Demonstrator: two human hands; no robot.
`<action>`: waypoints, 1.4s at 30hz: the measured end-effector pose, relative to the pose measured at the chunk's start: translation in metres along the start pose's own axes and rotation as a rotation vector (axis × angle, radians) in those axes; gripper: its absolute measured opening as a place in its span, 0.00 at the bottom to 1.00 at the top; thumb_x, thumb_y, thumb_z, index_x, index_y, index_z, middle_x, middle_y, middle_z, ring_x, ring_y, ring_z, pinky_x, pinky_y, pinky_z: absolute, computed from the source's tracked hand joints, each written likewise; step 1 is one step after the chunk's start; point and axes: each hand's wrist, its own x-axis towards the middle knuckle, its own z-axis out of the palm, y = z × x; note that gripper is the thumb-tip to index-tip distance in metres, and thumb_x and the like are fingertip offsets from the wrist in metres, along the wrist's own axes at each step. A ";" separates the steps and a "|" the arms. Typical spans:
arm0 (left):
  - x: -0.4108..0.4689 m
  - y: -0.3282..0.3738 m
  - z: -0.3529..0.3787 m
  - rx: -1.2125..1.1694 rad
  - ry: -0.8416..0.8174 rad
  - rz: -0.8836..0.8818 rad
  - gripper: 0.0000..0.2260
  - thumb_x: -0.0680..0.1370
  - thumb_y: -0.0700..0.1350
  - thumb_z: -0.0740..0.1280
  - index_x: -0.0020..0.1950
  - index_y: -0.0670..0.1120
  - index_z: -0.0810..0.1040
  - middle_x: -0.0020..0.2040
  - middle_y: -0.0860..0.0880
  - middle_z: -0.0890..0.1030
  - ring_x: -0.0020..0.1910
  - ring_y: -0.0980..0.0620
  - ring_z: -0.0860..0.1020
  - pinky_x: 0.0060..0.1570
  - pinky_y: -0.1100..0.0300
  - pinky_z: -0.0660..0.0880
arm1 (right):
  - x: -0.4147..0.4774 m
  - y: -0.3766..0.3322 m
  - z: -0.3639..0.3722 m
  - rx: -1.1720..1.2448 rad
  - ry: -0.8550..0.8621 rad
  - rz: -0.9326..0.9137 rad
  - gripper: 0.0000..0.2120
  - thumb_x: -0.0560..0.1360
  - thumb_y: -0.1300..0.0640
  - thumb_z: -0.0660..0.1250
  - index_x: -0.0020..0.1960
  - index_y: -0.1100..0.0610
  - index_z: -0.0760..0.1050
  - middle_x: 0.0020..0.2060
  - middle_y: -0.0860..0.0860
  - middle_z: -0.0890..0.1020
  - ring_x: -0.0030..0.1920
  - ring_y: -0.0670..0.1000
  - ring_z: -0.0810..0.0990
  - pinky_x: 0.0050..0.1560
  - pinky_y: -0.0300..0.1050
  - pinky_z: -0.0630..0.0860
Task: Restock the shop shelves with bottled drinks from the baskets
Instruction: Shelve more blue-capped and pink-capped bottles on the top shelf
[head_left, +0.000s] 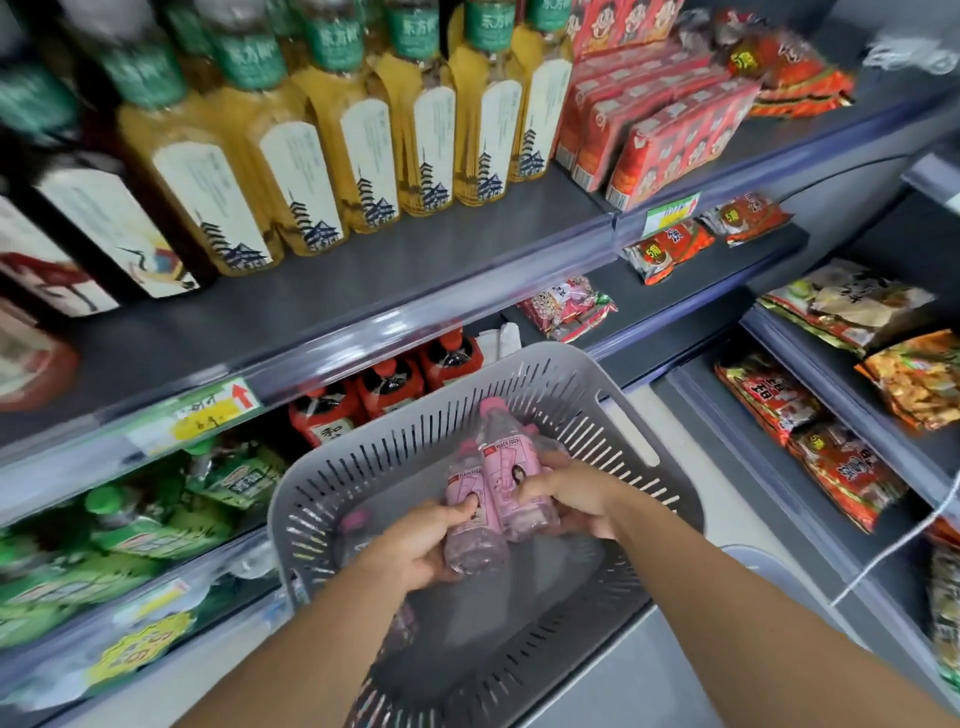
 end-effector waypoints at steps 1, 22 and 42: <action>-0.010 0.004 -0.001 0.003 0.009 0.027 0.11 0.77 0.43 0.68 0.58 0.43 0.76 0.54 0.39 0.83 0.56 0.39 0.81 0.59 0.36 0.73 | -0.007 -0.005 0.004 0.008 0.003 -0.024 0.21 0.68 0.62 0.73 0.58 0.48 0.74 0.51 0.52 0.85 0.54 0.56 0.83 0.59 0.58 0.77; -0.300 -0.040 -0.107 -0.092 0.207 0.583 0.25 0.69 0.38 0.77 0.62 0.48 0.71 0.56 0.48 0.81 0.53 0.46 0.81 0.49 0.44 0.79 | -0.195 -0.050 0.201 0.045 -0.172 -0.463 0.25 0.71 0.59 0.74 0.66 0.53 0.72 0.57 0.54 0.83 0.57 0.57 0.82 0.60 0.57 0.76; -0.554 -0.069 -0.253 -0.334 0.523 1.159 0.21 0.71 0.33 0.73 0.61 0.45 0.73 0.58 0.45 0.81 0.56 0.44 0.80 0.55 0.47 0.77 | -0.327 -0.173 0.444 -0.129 -0.343 -0.923 0.24 0.66 0.61 0.78 0.61 0.52 0.77 0.54 0.53 0.84 0.54 0.54 0.83 0.57 0.58 0.79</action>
